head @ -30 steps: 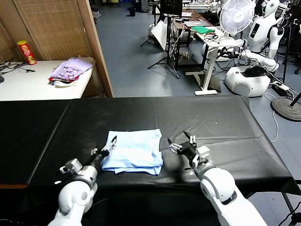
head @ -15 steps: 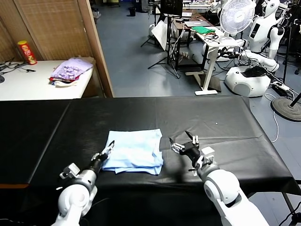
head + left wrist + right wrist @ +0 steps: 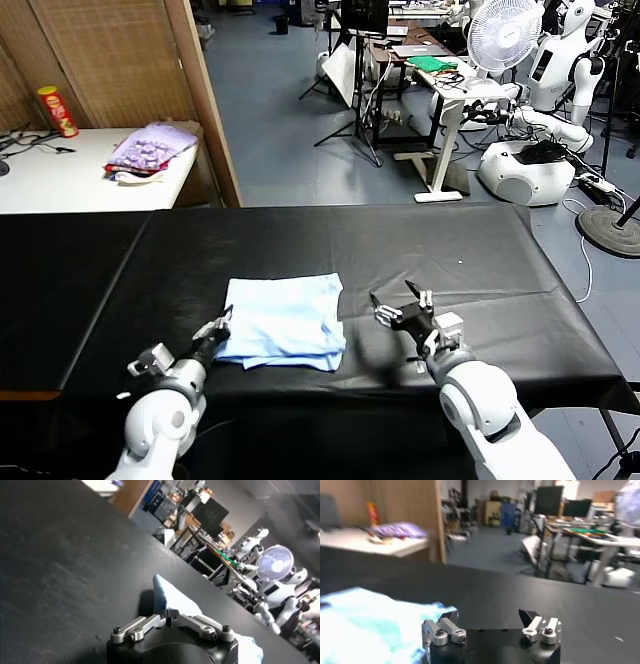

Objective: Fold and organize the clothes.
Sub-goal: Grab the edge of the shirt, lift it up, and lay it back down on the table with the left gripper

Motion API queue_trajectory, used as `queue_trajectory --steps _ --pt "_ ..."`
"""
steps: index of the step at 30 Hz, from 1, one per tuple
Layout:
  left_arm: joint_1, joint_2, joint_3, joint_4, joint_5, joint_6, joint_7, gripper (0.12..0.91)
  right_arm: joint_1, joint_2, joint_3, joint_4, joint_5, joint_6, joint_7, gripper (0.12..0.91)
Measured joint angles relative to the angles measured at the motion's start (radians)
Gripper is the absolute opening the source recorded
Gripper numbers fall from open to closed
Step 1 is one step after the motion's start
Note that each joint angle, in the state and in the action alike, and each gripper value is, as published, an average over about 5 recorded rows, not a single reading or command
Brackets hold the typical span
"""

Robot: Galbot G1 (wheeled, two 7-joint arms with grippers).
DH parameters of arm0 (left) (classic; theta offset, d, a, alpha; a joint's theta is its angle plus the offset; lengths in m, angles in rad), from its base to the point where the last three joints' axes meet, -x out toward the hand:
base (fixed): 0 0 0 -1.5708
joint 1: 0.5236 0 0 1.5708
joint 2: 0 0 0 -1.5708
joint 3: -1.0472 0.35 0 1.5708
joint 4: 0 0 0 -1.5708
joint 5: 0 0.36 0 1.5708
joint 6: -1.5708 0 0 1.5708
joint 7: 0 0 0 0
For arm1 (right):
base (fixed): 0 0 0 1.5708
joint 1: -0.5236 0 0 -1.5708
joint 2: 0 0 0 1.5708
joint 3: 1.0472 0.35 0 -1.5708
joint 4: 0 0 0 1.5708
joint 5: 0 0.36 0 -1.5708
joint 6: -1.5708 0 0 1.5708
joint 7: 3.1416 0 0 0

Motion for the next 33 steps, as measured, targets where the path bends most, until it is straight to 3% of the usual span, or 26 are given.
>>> queue_trajectory --steps 4,8,20,26,33 --pt "-0.003 0.037 -0.022 -0.023 0.237 0.02 0.024 0.128 -0.014 0.001 0.006 0.007 -0.011 -0.008 0.002 0.798" --pt "0.004 0.113 -0.047 -0.038 0.391 0.032 0.028 0.128 -0.018 0.002 0.009 0.009 -0.014 -0.01 0.002 0.798" --pt "0.033 0.429 -0.159 -0.069 0.617 0.031 0.018 0.128 -0.008 0.012 -0.008 0.0 -0.018 -0.011 0.002 0.798" --pt "0.017 0.459 -0.121 -0.172 0.572 0.084 -0.031 0.128 -0.02 0.013 -0.001 0.001 -0.024 -0.011 0.001 0.798" --pt "-0.031 0.359 0.071 -0.248 0.394 0.098 -0.084 0.128 -0.052 0.007 0.024 0.012 -0.027 -0.009 -0.003 0.798"
